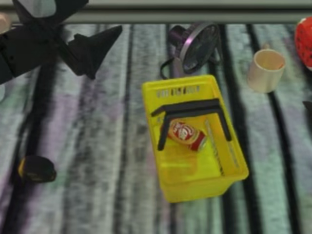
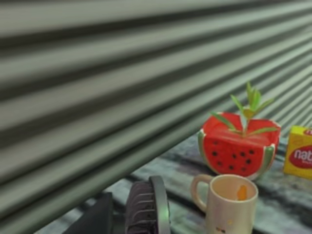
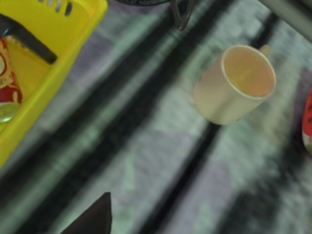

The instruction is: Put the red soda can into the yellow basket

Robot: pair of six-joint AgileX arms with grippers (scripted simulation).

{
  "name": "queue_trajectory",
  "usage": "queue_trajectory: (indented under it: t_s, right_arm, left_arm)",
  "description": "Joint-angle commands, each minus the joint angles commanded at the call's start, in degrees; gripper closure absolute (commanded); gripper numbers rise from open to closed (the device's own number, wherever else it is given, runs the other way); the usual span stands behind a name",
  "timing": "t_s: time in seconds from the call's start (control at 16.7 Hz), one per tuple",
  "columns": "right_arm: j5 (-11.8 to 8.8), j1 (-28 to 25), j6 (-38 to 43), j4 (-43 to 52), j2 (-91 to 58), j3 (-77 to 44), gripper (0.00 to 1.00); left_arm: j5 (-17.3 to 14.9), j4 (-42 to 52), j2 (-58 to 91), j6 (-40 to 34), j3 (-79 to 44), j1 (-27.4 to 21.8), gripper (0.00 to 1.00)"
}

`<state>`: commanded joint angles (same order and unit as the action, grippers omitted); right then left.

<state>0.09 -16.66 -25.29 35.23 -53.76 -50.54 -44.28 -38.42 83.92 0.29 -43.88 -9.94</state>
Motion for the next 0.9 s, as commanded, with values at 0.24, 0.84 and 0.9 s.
queue_trajectory:
  t_s: [0.24,0.84,0.9]
  right_arm:
    - [0.0,-6.6,-10.0,13.9,-21.2,-19.9,0.00]
    - [0.0,-19.6,-29.7,41.3,-63.0,-59.2,0.00]
    - [0.0,-20.4,-30.9,43.0,-65.6,-61.7,0.00]
  left_arm:
    - [12.4,10.9,-23.1,-0.7,12.0,3.5,0.00]
    - [38.1,33.4,-73.5,-0.5,37.8,9.7,0.00]
    - [39.7,34.7,-76.4,-0.5,39.4,10.0,0.00]
